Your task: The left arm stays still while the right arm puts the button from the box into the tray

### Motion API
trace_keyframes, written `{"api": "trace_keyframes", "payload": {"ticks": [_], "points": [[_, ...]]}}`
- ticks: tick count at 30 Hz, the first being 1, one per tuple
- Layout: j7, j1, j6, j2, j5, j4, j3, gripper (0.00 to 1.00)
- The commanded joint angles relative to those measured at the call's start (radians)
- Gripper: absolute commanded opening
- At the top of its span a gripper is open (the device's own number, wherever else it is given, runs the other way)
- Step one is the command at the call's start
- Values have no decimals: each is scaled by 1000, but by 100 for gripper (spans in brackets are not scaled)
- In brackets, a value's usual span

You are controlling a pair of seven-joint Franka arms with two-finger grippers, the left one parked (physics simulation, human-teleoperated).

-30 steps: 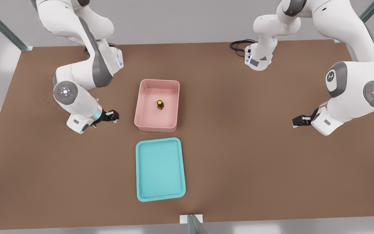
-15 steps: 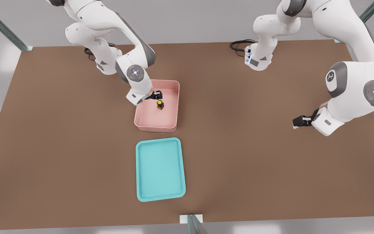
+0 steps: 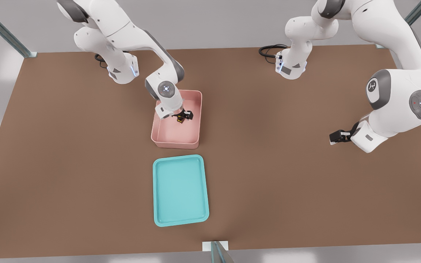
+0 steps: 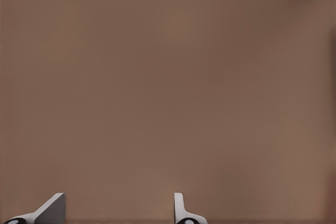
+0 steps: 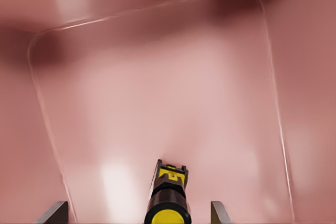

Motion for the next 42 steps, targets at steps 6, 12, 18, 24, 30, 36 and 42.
{"api": "trace_keyframes", "payload": {"ticks": [6,12,18,24,30,36,42], "points": [[315,22,93,14,1,-42,0,100],[318,33,105,8,1,-99,0,100],[318,45,105,9,1,-108,0,96],[330,36,122,9,1,-103,-4,100],[341,31,130,14,1,-99,-9,85],[362,31,150,18,1,-99,-11,53],[376,31,150,17,1,-99,-11,52]]}}
